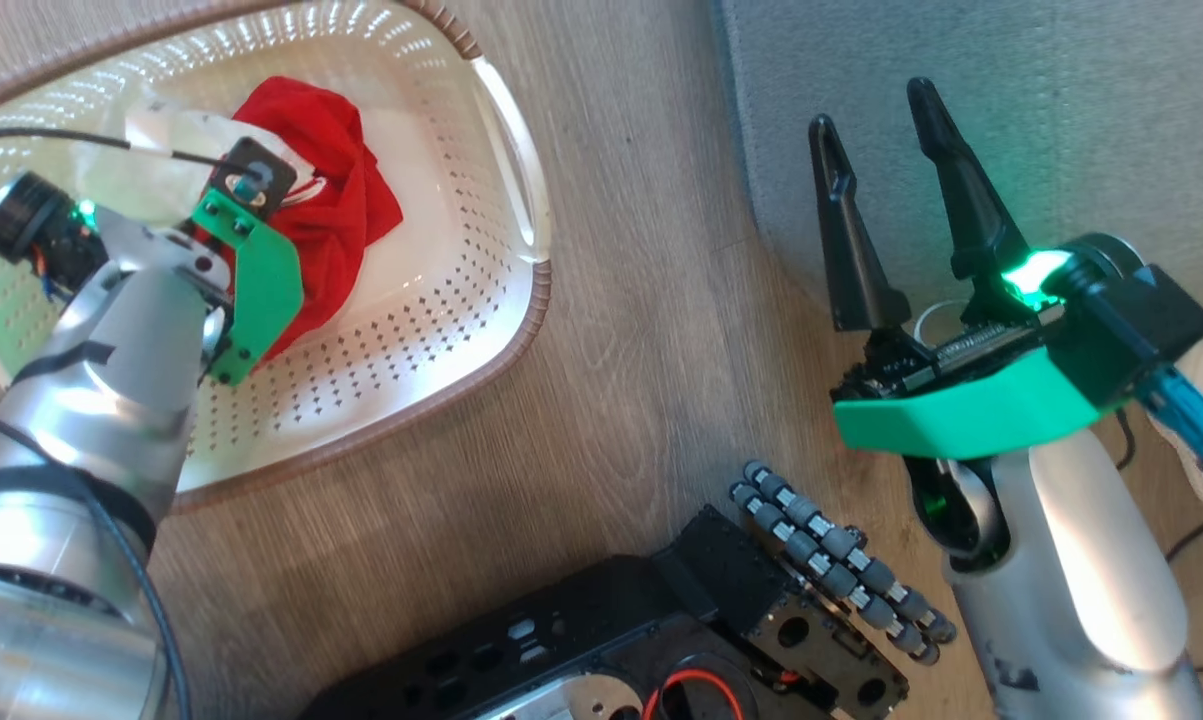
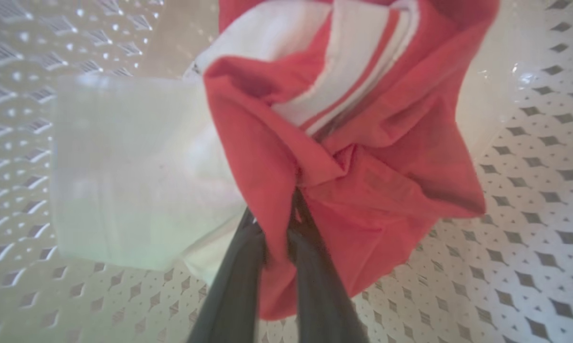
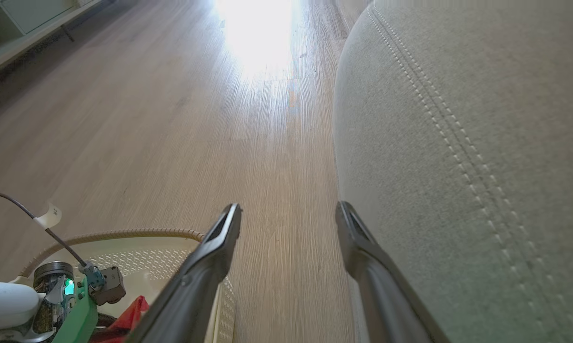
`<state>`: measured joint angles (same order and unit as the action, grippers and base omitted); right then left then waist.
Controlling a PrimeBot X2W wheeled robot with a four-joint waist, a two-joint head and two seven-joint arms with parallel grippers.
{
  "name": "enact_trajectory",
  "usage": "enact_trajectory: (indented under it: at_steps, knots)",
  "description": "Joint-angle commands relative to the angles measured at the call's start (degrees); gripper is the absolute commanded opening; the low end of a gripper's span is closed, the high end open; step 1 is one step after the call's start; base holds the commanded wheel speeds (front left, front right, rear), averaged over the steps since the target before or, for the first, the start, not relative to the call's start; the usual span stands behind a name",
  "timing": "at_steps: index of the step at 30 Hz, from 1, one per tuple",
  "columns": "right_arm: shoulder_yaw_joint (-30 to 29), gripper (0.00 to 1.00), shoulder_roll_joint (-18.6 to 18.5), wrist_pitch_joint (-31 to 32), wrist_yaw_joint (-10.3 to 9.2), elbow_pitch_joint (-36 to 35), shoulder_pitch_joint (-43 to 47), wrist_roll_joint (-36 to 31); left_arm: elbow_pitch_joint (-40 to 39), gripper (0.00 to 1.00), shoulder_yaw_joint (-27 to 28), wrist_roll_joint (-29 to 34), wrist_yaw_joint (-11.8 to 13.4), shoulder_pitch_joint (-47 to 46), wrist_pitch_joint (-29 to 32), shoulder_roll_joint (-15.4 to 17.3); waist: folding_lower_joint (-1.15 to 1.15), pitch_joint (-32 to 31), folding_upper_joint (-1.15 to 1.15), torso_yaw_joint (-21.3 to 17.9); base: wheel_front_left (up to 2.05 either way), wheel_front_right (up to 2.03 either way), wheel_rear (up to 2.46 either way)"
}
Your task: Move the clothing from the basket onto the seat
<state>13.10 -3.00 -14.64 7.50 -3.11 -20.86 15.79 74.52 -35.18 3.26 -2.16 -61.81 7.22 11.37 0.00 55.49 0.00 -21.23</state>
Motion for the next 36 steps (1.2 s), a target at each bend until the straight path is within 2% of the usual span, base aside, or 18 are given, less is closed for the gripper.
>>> enact_trajectory:
  at_steps: [1, 8, 19, 26, 32, 36]
  knots:
    - [1.1, 1.00, 0.1, -0.4, -0.01, -1.0, 1.3, 0.7, -0.6, 0.00, 1.0, -0.6, 0.3, 2.6, -1.0, 0.7, 0.00, -0.8, 0.00, -0.3, 0.00, 0.00, 0.00]
    - [1.3, 1.00, 0.1, -0.4, -0.01, 2.0, -0.8, 0.4, -0.6, 0.00, 1.5, -2.7, 0.8, 6.4, -4.7, -0.7, 0.00, -6.7, 0.00, 0.4, 0.00, 0.00, 0.00]
    - [-0.8, 1.00, 0.0, -0.4, -0.01, 5.6, 0.6, -1.6, -0.6, 0.00, 2.6, -6.5, 1.8, 13.2, -14.4, -5.1, 0.00, -20.3, 0.00, 5.6, 0.00, 0.00, 0.00]
    - [-2.9, 1.00, -1.6, -0.4, -0.01, 6.8, 2.3, -1.3, -0.8, 0.00, 4.9, -10.5, 2.1, 15.4, -20.4, -7.2, 0.00, -28.1, 0.00, 9.2, 0.00, 0.00, 0.00]
    - [-3.7, 1.00, -2.8, -0.4, -0.01, 7.9, 4.2, -0.6, -4.4, 0.00, 6.9, -13.8, 2.4, 17.6, -22.1, -8.0, 0.00, -34.5, 0.00, 11.9, 0.00, 0.00, 0.00]
    - [-4.2, 1.00, -3.2, -0.4, -0.01, 8.4, 5.8, -0.1, -12.3, 0.00, 8.8, -15.5, 3.2, 20.5, -22.2, -8.2, 0.00, -37.9, 0.00, 13.5, 0.00, 0.00, 0.00]
